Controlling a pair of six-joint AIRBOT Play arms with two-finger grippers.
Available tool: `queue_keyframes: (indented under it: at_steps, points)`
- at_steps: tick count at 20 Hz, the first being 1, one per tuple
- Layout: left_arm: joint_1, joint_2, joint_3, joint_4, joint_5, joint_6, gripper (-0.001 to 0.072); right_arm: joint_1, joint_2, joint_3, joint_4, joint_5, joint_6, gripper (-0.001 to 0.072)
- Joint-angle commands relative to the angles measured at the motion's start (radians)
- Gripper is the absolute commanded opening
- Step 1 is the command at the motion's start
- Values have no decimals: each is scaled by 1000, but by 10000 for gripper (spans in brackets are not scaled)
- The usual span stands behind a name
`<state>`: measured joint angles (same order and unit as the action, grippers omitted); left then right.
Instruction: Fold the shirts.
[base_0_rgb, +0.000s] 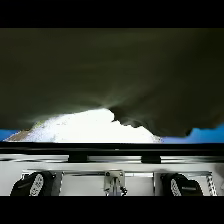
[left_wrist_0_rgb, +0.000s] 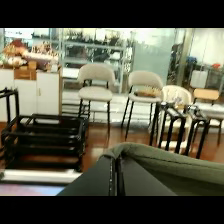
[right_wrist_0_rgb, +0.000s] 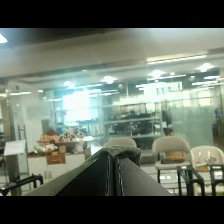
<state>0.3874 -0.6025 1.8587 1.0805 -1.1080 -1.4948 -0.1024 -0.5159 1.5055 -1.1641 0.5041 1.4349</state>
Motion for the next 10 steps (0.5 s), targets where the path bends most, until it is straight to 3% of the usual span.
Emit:
queue_keyframes:
  at_steps: [1, 5, 7, 10]
  points:
    - [1, -42, 13, 92, -171, -18, 32, 0, -73, 10, -49, -11, 16, 58]
    - [0, -154, -114, 98, -327, 7, 33, 0, -289, 10, -50, 32, 6, 59]
    - [0, -209, -244, 98, -319, 28, 32, 0, -423, 10, -39, 42, 6, 58]
    - [0, -340, -444, 95, -192, 96, 32, 0, -641, 10, -38, 45, 14, 59]
